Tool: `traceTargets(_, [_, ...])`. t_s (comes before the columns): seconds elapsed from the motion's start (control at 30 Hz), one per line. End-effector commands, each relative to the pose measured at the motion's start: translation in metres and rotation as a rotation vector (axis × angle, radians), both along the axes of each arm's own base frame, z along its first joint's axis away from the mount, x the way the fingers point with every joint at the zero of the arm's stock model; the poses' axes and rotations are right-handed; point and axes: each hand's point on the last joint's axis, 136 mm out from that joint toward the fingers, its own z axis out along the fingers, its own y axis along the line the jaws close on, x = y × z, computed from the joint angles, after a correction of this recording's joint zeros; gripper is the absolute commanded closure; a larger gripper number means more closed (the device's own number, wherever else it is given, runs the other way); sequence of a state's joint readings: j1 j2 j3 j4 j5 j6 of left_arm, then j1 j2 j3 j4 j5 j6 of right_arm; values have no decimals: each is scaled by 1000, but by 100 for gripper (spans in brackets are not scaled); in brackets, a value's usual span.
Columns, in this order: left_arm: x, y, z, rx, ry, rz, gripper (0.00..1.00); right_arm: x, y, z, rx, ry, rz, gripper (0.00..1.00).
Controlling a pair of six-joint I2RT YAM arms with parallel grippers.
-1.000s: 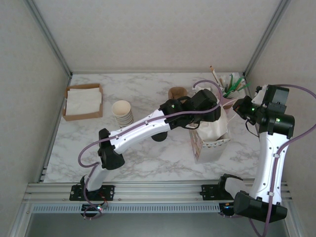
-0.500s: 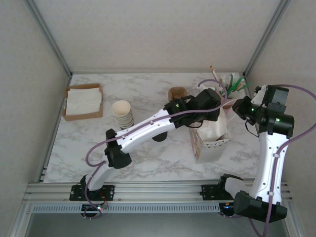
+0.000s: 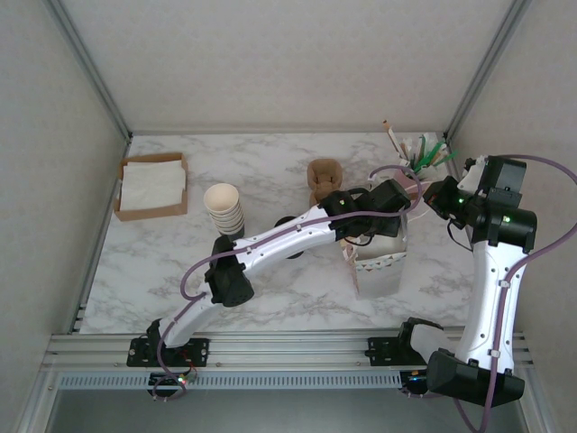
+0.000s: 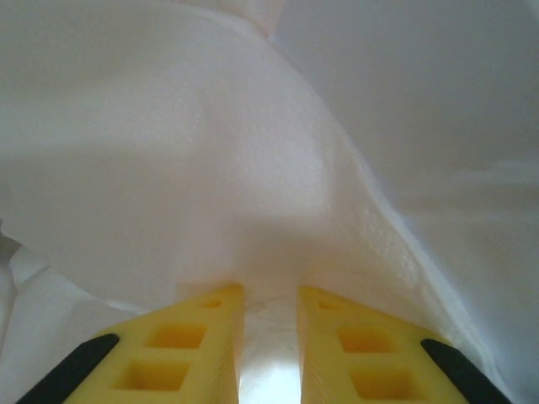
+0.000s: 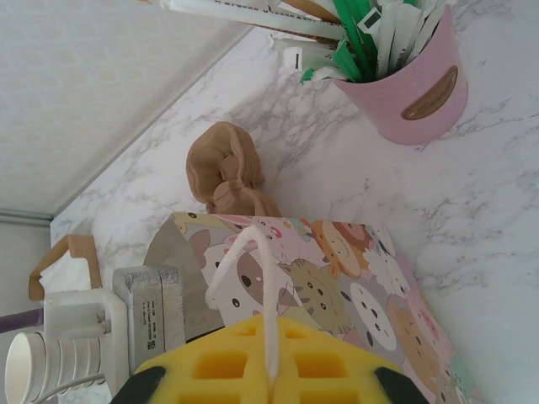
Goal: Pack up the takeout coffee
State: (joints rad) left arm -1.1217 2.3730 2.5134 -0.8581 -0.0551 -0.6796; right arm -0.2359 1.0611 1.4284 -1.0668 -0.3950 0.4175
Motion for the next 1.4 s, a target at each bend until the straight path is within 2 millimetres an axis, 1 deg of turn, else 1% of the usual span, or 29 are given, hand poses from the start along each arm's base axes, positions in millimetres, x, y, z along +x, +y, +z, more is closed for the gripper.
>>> traceTargets(0.0, [-7,4,54,-98,-26,-26,75,-3,2,-1,0,5,13,100])
traceTargets(0.07, [-9,6,82,-163,-48,-37,70,-4,1,0,0,1,10,98])
traceTargets(0.1, [-10,7,95,-192,-57,-41,68,-4,1,1,-1,0,8,96])
traceTargets(0.17, [-12,11,120,-244,-77,-49,67,-5,1,2,-1,1,7,89])
traceTargets(0.27, [-14,21,149,-294,-111,-49,63,-6,2,6,-2,-6,8,80])
traceTargets(0.33, [-15,28,163,-309,-132,-42,62,-8,3,11,-4,-19,10,74])
traceTargets(0.4, [-16,34,174,-321,-152,-36,60,-10,4,15,-3,-31,13,71])
traceTargets(0.43, [-17,38,180,-328,-163,-34,60,-12,4,19,-4,-42,13,68])
traceTargets(0.5, [-16,44,188,-335,-182,-25,57,-14,5,25,-8,-61,12,59])
traceTargets(0.57, [-16,53,197,-338,-203,-11,56,-17,4,31,-15,-78,1,47])
traceTargets(0.63, [-16,60,203,-336,-222,1,54,-18,3,36,-22,-89,-8,38])
traceTargets(0.67, [-16,66,207,-337,-234,8,52,-20,2,39,-30,-96,-17,31])
traceTargets(0.7, [-16,70,209,-335,-242,15,51,-21,0,41,-38,-100,-24,26])
traceTargets(0.8, [-17,84,215,-334,-269,41,50,-25,-9,47,-81,-115,-75,12])
traceTargets(0.83, [-17,90,217,-333,-278,50,48,-27,-14,50,-104,-119,-101,8])
traceTargets(0.9, [-19,101,220,-335,-294,66,44,-33,-25,53,-148,-120,-156,5])
traceTargets(0.93, [-20,108,219,-329,-301,77,42,-35,-31,55,-172,-122,-187,4])
traceTargets(1.07, [-20,141,221,-331,-339,140,32,-45,-55,54,-263,-92,-308,1])
traceTargets(1.2, [-16,186,221,-332,-374,226,20,-46,-73,42,-316,-33,-380,1])
traceTargets(1.27, [-13,211,219,-324,-389,280,14,-44,-80,31,-319,1,-401,1])
traceTargets(1.37, [-4,256,210,-303,-400,370,1,-42,-89,11,-303,51,-439,1])
